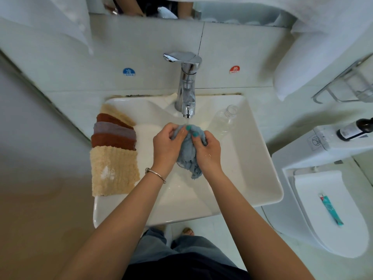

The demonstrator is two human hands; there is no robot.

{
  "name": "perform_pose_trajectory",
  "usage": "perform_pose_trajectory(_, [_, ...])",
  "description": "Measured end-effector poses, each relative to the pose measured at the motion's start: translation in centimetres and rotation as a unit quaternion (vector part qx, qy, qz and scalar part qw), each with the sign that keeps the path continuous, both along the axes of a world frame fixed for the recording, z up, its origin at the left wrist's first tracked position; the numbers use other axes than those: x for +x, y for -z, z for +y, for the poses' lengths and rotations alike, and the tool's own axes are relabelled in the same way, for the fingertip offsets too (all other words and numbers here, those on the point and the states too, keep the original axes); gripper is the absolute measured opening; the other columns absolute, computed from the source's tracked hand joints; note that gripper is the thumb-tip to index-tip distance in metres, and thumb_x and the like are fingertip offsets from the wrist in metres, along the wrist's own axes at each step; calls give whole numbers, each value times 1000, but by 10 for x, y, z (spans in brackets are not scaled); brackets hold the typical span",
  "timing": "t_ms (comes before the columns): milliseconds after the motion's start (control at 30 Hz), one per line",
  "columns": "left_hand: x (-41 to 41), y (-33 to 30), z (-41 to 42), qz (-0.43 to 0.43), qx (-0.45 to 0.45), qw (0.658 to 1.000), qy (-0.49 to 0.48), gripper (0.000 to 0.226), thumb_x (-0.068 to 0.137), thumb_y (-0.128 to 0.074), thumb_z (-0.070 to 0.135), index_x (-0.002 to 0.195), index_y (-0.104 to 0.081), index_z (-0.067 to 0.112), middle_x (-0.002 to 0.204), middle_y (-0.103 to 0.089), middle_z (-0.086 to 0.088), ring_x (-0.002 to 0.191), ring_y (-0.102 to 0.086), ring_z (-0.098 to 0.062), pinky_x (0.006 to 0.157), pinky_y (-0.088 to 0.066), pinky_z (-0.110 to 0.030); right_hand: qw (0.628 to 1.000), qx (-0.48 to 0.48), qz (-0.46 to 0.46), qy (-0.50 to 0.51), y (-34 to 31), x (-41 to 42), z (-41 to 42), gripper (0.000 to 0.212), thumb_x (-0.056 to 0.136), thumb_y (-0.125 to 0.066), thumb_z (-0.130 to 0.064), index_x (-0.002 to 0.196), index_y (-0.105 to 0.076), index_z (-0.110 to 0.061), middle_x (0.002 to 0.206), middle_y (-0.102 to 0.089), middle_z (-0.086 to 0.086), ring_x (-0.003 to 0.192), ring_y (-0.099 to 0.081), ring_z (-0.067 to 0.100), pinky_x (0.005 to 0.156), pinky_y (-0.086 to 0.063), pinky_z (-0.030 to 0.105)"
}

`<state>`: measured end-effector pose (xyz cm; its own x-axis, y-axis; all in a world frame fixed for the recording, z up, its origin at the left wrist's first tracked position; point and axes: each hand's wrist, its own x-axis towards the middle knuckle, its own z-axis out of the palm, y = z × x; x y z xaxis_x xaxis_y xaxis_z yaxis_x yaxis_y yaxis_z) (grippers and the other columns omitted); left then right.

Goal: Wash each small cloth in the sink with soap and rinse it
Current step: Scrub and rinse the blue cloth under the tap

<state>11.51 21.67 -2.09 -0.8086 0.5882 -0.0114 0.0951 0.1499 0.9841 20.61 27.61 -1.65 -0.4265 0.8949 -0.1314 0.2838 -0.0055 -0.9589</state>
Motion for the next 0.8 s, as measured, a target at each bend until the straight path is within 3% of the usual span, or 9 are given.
perform_pose_trajectory(133, [0,-1,1,-28,11,1000,5,12,81,-78,26,76,-68,22,71,-67,11,62,-56,0,60,-47,-14,999,-4,30,18,-3,9,1,24,97,-58,-24,78,-54,-11,71,-56,-2,65,-52,8,61,-46,22])
perform_pose_trajectory(233, [1,-4,8,-18,-8,999,46,20,76,-82,30,67,-66,21,63,-63,12,55,-52,4,57,-43,-10,999,-8,37,33,-6,21,6,24,99,-56,-25,86,-55,-4,76,-58,3,67,-54,8,62,-47,23])
perform_pose_trajectory(400, [-9,-4,17,34,-91,992,80,51,68,-80,54,54,-44,20,50,-40,11,50,-35,-6,49,-32,-20,998,-18,47,39,-7,30,11,20,100,-53,-29,86,-56,-15,78,-61,-2,68,-59,3,64,-52,22])
perform_pose_trajectory(467, [-13,-6,17,17,-97,991,93,56,69,-79,53,53,-36,21,50,-31,11,50,-30,-8,50,-28,-24,998,-26,58,27,-8,25,12,19,100,-53,-28,86,-56,-15,79,-62,-2,70,-60,3,66,-53,22])
perform_pose_trajectory(600, [-20,-4,5,-64,-40,985,158,44,79,-79,19,63,-37,19,58,-36,7,49,-33,-1,49,-31,-15,998,-32,59,6,-7,9,9,22,100,-54,-27,85,-53,-11,75,-57,-2,64,-55,2,62,-49,19])
perform_pose_trajectory(667, [-25,0,-4,-57,-34,982,174,37,84,-73,8,69,-40,17,62,-41,5,49,-38,2,49,-33,-10,998,-31,51,-5,-6,0,8,24,99,-54,-27,88,-53,-6,77,-57,0,68,-55,5,66,-49,23])
perform_pose_trajectory(733, [-33,4,-11,-32,-47,985,164,22,89,-67,9,80,-47,14,71,-48,4,61,-45,0,54,-39,-9,998,-31,51,-18,-6,-7,9,25,99,-56,-25,90,-54,-2,79,-57,4,73,-55,11,69,-49,28])
perform_pose_trajectory(800, [-40,8,-16,-38,-38,988,144,10,93,-62,15,98,-53,13,87,-57,6,78,-54,-3,64,-45,-7,998,-35,53,-27,-7,-12,10,19,97,-59,-26,86,-56,-10,79,-59,1,73,-56,11,70,-50,28])
